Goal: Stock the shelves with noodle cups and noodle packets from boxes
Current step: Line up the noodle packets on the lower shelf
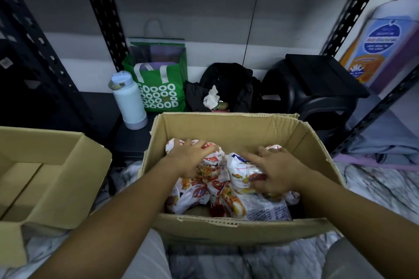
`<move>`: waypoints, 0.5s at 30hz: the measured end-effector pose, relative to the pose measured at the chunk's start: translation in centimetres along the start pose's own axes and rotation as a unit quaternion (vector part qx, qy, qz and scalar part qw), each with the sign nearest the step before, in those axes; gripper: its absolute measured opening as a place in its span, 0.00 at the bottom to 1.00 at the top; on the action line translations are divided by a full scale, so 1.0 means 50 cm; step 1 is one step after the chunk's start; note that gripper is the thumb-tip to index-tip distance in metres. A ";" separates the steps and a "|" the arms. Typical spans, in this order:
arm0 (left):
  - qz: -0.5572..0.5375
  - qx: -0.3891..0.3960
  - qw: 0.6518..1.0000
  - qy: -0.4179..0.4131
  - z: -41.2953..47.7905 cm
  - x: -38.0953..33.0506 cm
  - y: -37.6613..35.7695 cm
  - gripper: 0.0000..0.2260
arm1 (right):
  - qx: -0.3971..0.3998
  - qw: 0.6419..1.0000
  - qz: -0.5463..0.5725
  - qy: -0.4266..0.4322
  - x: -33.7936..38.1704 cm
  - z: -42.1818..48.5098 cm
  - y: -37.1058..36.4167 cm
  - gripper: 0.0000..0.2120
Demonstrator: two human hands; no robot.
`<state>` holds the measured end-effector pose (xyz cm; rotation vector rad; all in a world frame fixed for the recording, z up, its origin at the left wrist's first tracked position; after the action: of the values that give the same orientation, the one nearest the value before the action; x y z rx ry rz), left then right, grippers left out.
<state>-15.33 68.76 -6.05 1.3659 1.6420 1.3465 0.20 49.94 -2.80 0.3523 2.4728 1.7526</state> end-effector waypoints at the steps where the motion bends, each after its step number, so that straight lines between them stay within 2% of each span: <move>1: -0.006 0.014 1.000 0.002 0.006 -0.001 -0.009 0.46 | 0.001 1.000 -0.005 -0.001 0.002 0.007 -0.001 0.44; 4: -0.002 0.010 1.000 0.008 0.025 0.000 -0.015 0.51 | -0.002 1.000 -0.021 0.005 0.003 0.026 0.006 0.44; 9: 0.018 -0.006 1.000 0.015 0.048 -0.002 -0.034 0.45 | -0.020 0.999 -0.015 0.025 0.003 0.032 -0.033 0.47; 15: 0.011 0.044 0.999 0.006 0.062 -0.020 -0.049 0.46 | -0.063 0.997 0.010 0.031 0.005 0.036 -0.054 0.45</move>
<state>-13.04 68.90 -9.43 1.4321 1.7166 1.3121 -0.04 50.82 -5.92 0.3163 2.3924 1.9443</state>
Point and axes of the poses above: each hand's wrist, its own z-axis towards the middle knuckle, its own y-axis out of the back of the hand, x = y × z, the point moved 5 cm from there along z, towards the middle knuckle, and after that the axes turned 7 degrees about z, right-handed, at the moved point
